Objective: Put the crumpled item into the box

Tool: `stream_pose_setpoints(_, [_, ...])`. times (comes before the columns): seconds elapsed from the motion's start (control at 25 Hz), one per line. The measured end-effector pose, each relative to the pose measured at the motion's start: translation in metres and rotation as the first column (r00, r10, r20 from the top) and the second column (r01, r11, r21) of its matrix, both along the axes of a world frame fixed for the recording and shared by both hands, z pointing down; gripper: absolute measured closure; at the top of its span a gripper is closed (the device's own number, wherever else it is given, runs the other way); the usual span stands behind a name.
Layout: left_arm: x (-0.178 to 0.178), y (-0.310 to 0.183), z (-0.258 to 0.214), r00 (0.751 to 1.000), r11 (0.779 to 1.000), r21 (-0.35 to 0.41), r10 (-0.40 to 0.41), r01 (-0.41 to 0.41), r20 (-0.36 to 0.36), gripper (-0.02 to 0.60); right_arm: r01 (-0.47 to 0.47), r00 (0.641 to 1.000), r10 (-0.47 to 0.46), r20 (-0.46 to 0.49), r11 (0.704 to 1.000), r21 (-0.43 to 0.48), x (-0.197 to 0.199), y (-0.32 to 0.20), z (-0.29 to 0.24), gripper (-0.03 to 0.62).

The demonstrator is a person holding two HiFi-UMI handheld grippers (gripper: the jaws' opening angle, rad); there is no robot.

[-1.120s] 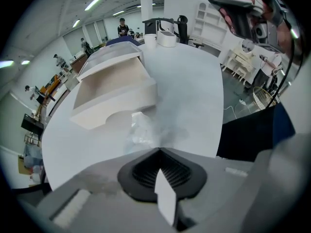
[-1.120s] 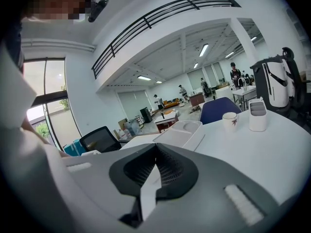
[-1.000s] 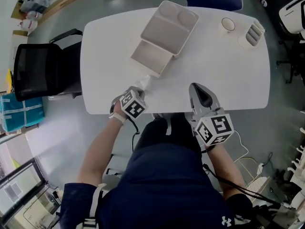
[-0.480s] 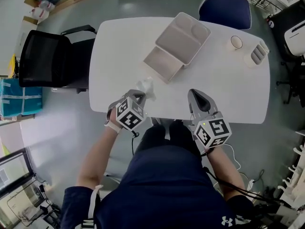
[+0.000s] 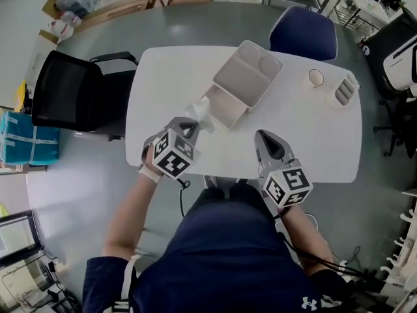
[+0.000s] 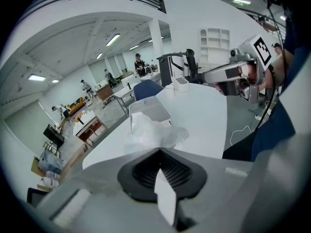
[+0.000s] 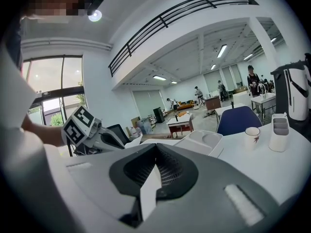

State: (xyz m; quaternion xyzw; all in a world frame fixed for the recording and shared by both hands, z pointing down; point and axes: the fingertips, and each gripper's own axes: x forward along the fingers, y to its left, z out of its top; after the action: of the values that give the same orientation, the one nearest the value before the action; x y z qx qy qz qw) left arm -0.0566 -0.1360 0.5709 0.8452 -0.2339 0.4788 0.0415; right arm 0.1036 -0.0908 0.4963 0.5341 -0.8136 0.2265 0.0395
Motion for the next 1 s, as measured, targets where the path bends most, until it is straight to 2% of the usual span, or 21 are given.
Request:
stream_pose_setpoints(0.2, [0.014,-0.029,0.002,0.999,0.999,0.013,0.032,-0.033,0.029,0.58,-0.029,0.999,0.029,0.013,1.0,0.007,0.008,-0.003,-0.003,0.591])
stream_pose_setpoints(0.36, [0.035,-0.05,0.009,0.992,0.994,0.038,0.1,-0.103,0.074,0.58,-0.065,0.998,0.065,0.025,0.998,-0.005,0.021,-0.002,0.0,0.591])
stream_pose_setpoints(0.44, [0.045,-0.057,0.02,0.982,0.985,0.044,0.159,-0.164,0.107,0.58,-0.084,0.996,0.084,0.03,0.996,-0.014,0.028,-0.002,0.004,0.591])
stream_pose_setpoints(0.52, [0.053,-0.062,0.033,0.958,0.966,0.054,0.24,-0.251,0.16,0.58,-0.101,0.994,0.101,0.034,0.995,-0.024,0.034,-0.002,0.008,0.591])
stream_pose_setpoints(0.68, [0.061,-0.069,0.059,0.882,0.908,0.056,0.387,-0.415,0.268,0.58,-0.128,0.991,0.13,0.04,0.991,-0.044,0.043,-0.001,0.014,0.591])
stream_pose_setpoints(0.84, [0.069,-0.068,0.079,0.827,0.863,0.009,0.481,-0.506,0.291,0.58,-0.152,0.987,0.155,0.046,0.986,-0.064,0.048,0.0,0.021,0.591])
stream_pose_setpoints(1.0, [0.079,-0.063,0.093,0.755,0.799,-0.026,0.578,-0.601,0.31,0.58,-0.176,0.982,0.18,0.048,0.981,-0.078,0.057,-0.001,0.023,0.591])
